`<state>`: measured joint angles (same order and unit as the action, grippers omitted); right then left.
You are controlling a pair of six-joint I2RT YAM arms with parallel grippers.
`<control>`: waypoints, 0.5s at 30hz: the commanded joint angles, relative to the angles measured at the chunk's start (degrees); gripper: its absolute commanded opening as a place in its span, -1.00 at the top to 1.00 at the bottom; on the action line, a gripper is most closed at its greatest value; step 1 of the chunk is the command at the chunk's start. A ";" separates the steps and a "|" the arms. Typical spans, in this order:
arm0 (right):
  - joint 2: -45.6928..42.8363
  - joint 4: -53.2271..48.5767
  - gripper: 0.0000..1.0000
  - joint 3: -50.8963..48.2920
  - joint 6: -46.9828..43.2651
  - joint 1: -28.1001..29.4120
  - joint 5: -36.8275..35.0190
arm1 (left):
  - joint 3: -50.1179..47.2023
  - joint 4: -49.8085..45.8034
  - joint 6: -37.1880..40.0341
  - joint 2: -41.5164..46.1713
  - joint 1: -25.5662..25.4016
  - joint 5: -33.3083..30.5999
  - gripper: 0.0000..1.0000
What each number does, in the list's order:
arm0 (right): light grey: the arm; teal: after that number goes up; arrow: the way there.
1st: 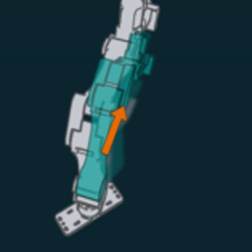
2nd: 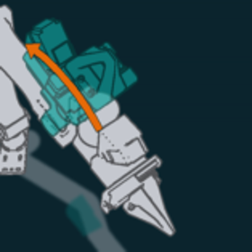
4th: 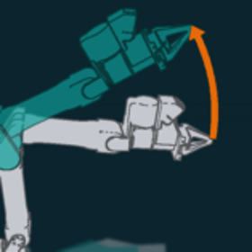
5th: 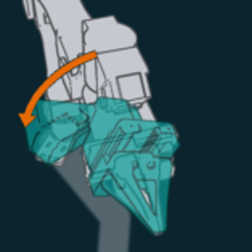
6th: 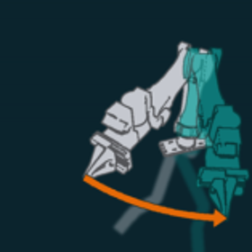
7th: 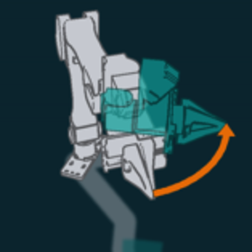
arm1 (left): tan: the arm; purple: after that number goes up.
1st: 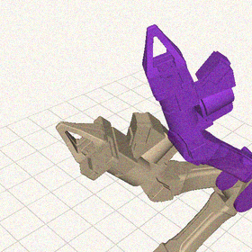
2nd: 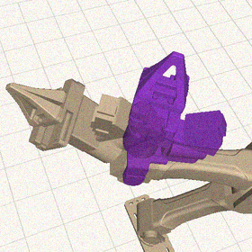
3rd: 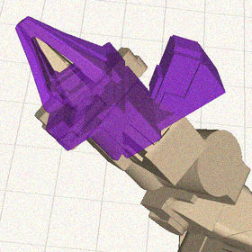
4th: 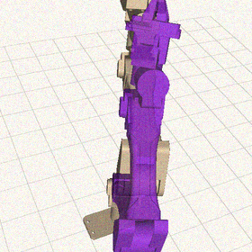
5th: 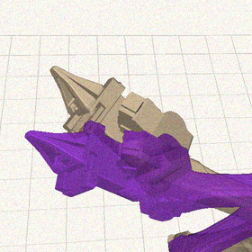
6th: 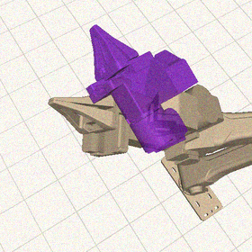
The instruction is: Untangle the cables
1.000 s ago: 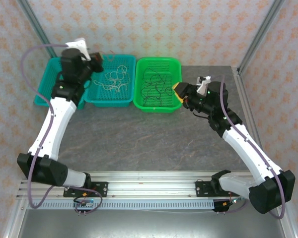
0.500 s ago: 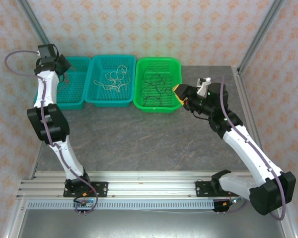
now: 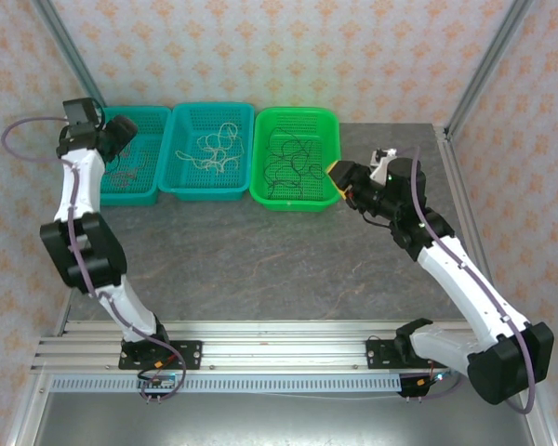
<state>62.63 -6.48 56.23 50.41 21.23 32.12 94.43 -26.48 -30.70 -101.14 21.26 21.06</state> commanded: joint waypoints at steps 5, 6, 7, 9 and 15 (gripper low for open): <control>2.23 -4.24 0.01 2.23 -6.90 0.14 -5.53 | -16.78 9.03 -1.69 21.33 -11.67 -0.15 -0.32; 2.37 -4.24 0.01 2.18 -7.54 0.19 -6.26 | -19.24 9.33 -1.16 23.78 -14.36 -1.30 -0.32; 2.40 -4.27 0.00 1.92 -8.45 0.16 -7.19 | -21.48 9.14 -0.38 26.38 -17.12 -2.56 -0.32; 2.34 -4.69 -0.01 1.26 -10.51 0.13 -10.07 | -25.48 9.29 1.95 30.63 -22.62 -5.19 -0.32; 0.64 -7.51 -0.17 -3.06 -16.30 -0.62 -27.36 | -38.48 10.94 6.76 40.72 -38.93 -13.75 -0.63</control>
<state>64.95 -11.22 55.35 38.44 21.15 16.82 60.05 -17.23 -27.68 -63.72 -13.58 13.93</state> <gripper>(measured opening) 0.582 0.800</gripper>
